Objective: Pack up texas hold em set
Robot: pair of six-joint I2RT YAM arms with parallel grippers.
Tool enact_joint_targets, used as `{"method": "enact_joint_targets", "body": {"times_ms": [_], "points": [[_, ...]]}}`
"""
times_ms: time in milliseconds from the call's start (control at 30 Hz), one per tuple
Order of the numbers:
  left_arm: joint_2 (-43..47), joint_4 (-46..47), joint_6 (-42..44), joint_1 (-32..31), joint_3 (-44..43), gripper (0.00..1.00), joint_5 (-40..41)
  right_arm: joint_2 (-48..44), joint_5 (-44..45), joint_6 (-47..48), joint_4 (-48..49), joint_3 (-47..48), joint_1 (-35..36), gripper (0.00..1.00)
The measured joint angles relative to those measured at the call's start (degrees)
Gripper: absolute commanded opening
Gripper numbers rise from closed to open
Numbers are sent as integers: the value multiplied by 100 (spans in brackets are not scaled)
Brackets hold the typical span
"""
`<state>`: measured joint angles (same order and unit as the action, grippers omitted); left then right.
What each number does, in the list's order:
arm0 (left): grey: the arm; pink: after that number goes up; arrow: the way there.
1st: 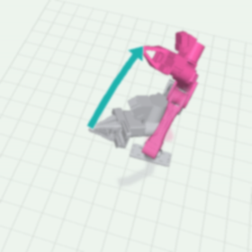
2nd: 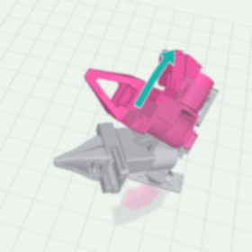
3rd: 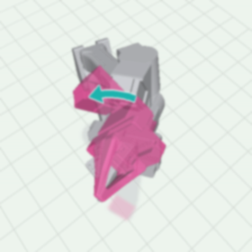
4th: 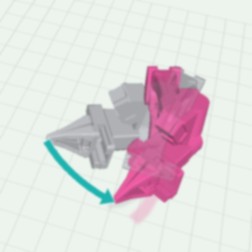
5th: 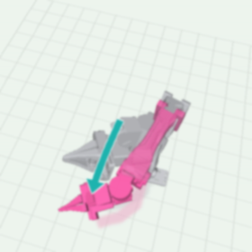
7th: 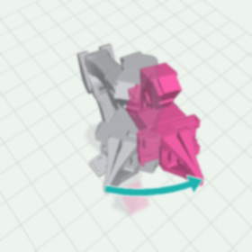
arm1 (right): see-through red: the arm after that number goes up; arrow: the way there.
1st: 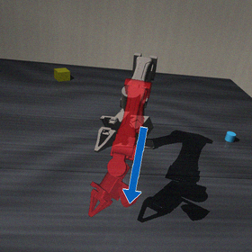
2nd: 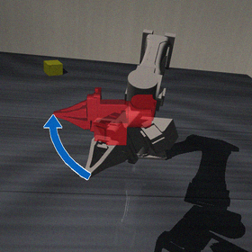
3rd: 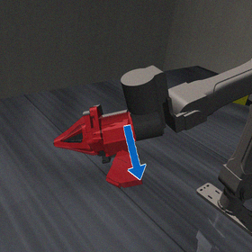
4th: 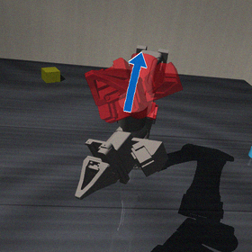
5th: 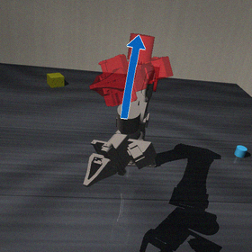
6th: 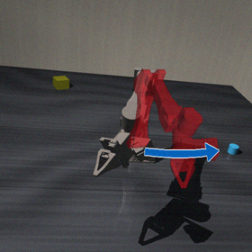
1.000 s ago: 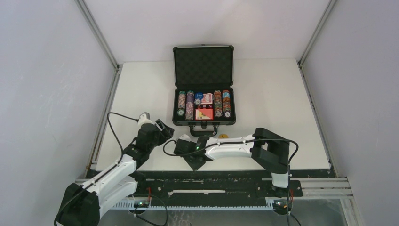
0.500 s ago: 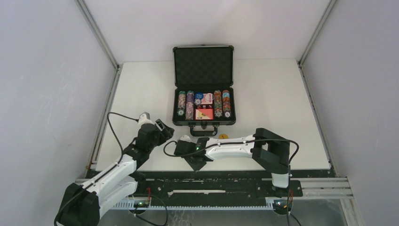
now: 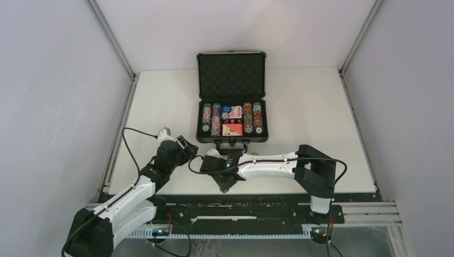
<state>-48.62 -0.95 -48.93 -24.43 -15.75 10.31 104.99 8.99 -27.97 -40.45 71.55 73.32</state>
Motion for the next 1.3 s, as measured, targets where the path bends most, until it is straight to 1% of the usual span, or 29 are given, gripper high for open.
{"method": "enact_joint_targets", "body": {"times_ms": [300,467,667,1300], "points": [[-2,0,0,0,0,70,0,-37,-61,170,223,0,-533,12],[-11,0,0,0,0,70,2,72,-116,240,380,0,-686,12],[-11,0,0,-2,0,70,2,315,-216,254,428,0,-623,12],[-4,0,0,-7,0,70,-2,317,-221,203,426,-4,-310,12]]}}
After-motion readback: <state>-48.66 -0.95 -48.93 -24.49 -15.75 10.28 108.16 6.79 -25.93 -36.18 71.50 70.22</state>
